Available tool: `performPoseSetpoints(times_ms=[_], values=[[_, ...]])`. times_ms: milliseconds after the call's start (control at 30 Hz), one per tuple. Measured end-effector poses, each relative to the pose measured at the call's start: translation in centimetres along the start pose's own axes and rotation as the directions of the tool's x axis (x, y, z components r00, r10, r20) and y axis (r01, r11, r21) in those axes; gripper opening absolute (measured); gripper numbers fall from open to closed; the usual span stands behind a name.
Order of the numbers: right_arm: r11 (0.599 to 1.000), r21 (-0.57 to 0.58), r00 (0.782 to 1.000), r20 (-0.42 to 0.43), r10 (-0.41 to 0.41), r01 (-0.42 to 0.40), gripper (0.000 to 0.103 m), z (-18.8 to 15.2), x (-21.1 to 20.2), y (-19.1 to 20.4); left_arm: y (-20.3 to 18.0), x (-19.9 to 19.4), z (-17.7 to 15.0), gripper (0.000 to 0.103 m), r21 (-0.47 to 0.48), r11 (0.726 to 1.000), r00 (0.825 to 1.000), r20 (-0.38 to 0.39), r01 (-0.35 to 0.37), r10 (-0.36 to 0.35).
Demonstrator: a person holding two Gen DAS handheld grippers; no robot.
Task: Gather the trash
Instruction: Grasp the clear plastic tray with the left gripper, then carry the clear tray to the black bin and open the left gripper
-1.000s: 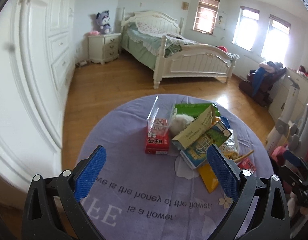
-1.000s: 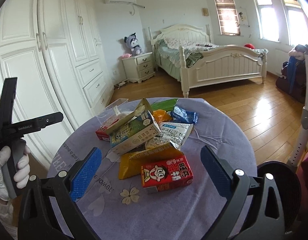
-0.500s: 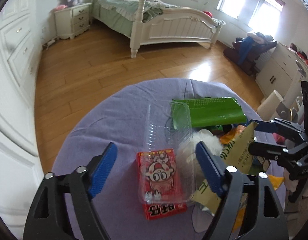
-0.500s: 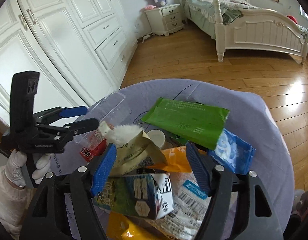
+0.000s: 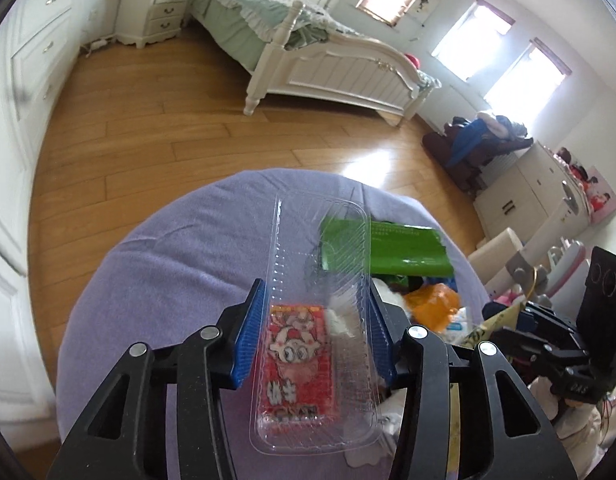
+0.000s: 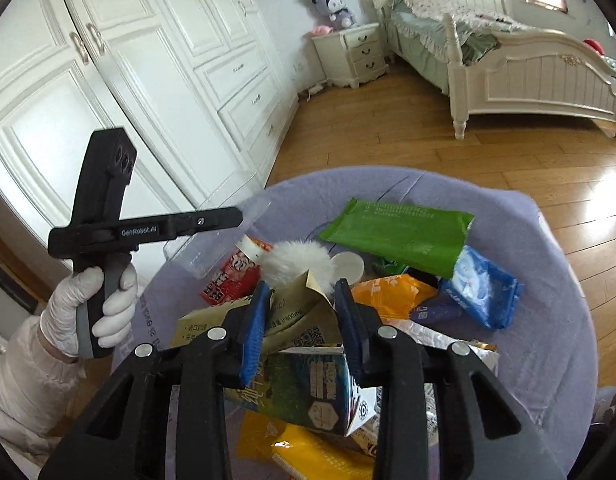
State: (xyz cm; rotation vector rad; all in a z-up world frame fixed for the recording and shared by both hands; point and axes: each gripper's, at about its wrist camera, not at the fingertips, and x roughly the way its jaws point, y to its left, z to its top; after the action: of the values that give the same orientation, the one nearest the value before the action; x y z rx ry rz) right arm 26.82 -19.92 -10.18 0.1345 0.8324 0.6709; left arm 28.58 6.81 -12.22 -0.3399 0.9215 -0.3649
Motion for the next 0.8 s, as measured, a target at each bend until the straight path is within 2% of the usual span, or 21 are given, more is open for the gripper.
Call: performPoseSetpoints(times_ms=[67, 133, 167, 200, 267, 300, 367, 400, 467, 500, 600, 667, 800], values=[[0.997, -0.017, 0.991, 0.112, -0.067, 0.069, 0.034, -0.5, -3.9, 1.0, -2.0, -2.9, -0.7, 0.047, 0.027, 0.999, 0.999, 0.046, 0.024, -0.026], [0.978, -0.034, 0.955, 0.224, -0.192, 0.205, 0.034, -1.7, -7.9, 2.2, -5.2, -5.3, -1.3, 0.047, 0.075, 0.994, 0.994, 0.077, 0.076, -0.082], [0.956, -0.036, 0.923, 0.273, -0.272, 0.293, 0.034, -2.5, -9.8, 2.7, -7.0, -6.3, -1.7, 0.047, 0.1, 0.989, 0.99, 0.083, 0.105, -0.113], [0.922, -0.032, 0.88, 0.312, -0.357, 0.386, 0.034, -3.5, -11.5, 3.0, -8.8, -7.1, -2.0, 0.047, 0.124, 0.983, 0.986, 0.082, 0.137, -0.148], [0.838, 0.011, 0.785, 0.344, -0.515, 0.546, 0.034, -6.1, -14.5, 2.7, -13.0, -7.3, -3.0, 0.048, 0.167, 0.958, 0.968, 0.049, 0.235, -0.246], [0.802, 0.042, 0.748, 0.334, -0.573, 0.596, 0.034, -7.5, -15.6, 2.1, -15.2, -6.9, -3.5, 0.048, 0.181, 0.939, 0.953, 0.017, 0.293, -0.301], [0.741, 0.109, 0.695, 0.279, -0.663, 0.663, 0.034, -10.6, -18.0, 0.2, -19.7, -4.8, -5.0, 0.048, 0.186, 0.895, 0.914, -0.062, 0.405, -0.4], [0.698, 0.128, 0.66, 0.242, -0.711, 0.705, 0.034, -12.2, -18.7, -0.9, -21.9, -3.2, -6.0, 0.048, 0.182, 0.877, 0.896, -0.107, 0.444, -0.431], [0.59, 0.116, 0.572, 0.157, -0.805, 0.799, 0.034, -15.0, -19.4, -2.8, -26.3, 0.0, -8.0, 0.048, 0.175, 0.842, 0.856, -0.197, 0.51, -0.478], [0.551, 0.107, 0.54, 0.119, -0.834, 0.828, 0.034, -16.3, -19.7, -3.8, -28.3, 1.7, -9.1, 0.048, 0.178, 0.828, 0.841, -0.232, 0.531, -0.489], [0.496, 0.113, 0.496, 0.029, -0.868, 0.861, 0.034, -19.4, -20.3, -6.7, -33.0, 7.2, -12.1, 0.048, 0.14, 0.801, 0.786, -0.347, 0.582, -0.511], [0.473, 0.116, 0.479, -0.02, -0.878, 0.873, 0.034, -20.9, -20.3, -8.2, -35.5, 10.5, -13.7, 0.048, 0.139, 0.801, 0.774, -0.398, 0.582, -0.493], [0.466, 0.127, 0.478, -0.098, -0.873, 0.876, 0.034, -23.0, -19.1, -11.0, -38.0, 16.3, -17.0, 0.048, 0.131, 0.817, 0.757, -0.48, 0.562, -0.444]])
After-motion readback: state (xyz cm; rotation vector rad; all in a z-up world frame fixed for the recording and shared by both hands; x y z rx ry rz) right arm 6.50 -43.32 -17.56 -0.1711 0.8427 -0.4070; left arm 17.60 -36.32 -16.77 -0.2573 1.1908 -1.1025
